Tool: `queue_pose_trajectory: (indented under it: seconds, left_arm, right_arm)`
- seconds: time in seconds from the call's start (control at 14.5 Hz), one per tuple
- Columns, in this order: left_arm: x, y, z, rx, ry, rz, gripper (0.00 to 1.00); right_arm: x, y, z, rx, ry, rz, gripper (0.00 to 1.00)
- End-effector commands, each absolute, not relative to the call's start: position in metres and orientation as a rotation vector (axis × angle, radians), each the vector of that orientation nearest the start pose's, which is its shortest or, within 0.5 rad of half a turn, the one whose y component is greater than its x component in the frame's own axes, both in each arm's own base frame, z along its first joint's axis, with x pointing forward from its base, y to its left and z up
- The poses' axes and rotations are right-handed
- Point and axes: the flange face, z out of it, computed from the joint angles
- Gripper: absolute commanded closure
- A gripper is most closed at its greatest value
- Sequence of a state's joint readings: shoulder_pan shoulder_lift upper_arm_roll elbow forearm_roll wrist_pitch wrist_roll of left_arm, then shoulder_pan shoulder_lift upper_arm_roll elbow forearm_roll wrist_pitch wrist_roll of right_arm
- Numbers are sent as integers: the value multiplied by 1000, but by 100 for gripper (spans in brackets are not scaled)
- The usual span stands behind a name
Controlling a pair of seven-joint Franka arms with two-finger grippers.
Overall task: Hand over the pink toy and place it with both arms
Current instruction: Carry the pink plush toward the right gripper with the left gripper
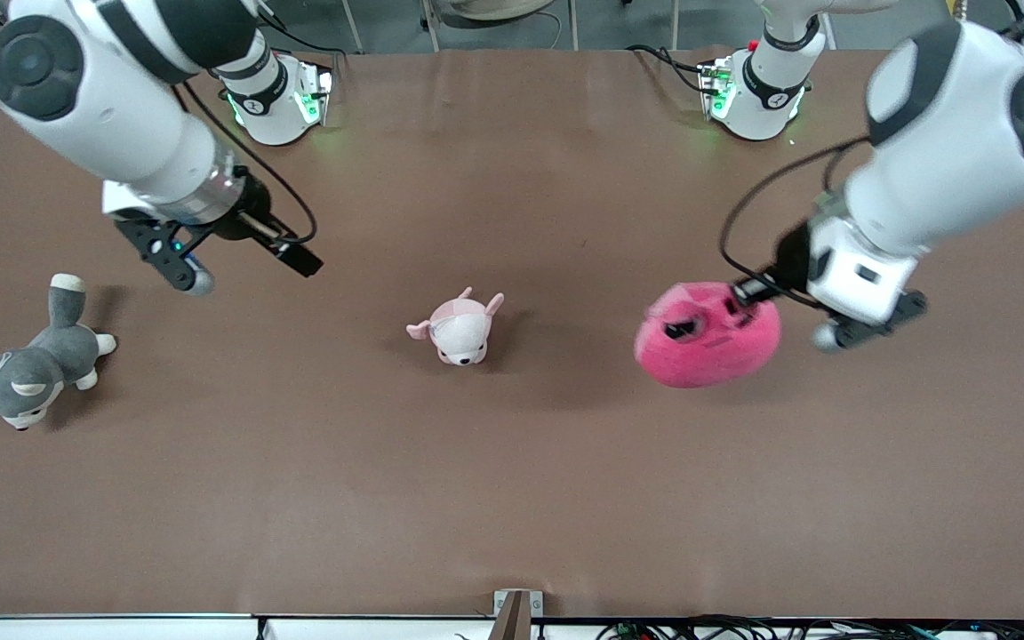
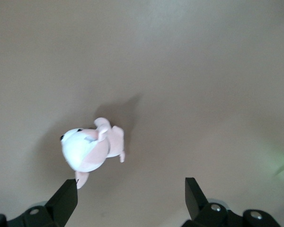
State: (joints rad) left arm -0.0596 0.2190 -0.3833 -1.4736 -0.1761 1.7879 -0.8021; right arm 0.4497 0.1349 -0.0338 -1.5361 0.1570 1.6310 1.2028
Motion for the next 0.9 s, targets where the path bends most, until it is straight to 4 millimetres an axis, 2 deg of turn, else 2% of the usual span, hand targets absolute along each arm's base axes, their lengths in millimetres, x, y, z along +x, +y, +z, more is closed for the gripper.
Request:
queue_pose_trajectory:
  seconds: [0.0, 0.21, 0.34, 0.55, 0.83]
  left_arm:
    - [550, -328, 579, -3374, -684, 188, 100]
    - [514, -396, 572, -3383, -605, 258, 100]
    - [498, -422, 566, -3384, -580, 287, 100]
    - [481, -450, 562, -3401, -574, 289, 100]
    - [471, -468, 552, -3407, -525, 298, 100]
  right_arm:
    - [526, 294, 567, -2726, 1323, 205, 0]
    - [517, 323, 568, -2628, 1459, 188, 0]
    - [508, 338, 571, -2550, 1533, 248, 0]
    - [494, 361, 577, -2494, 1582, 248, 0]
    - [478, 392, 568, -2477, 1601, 253, 1]
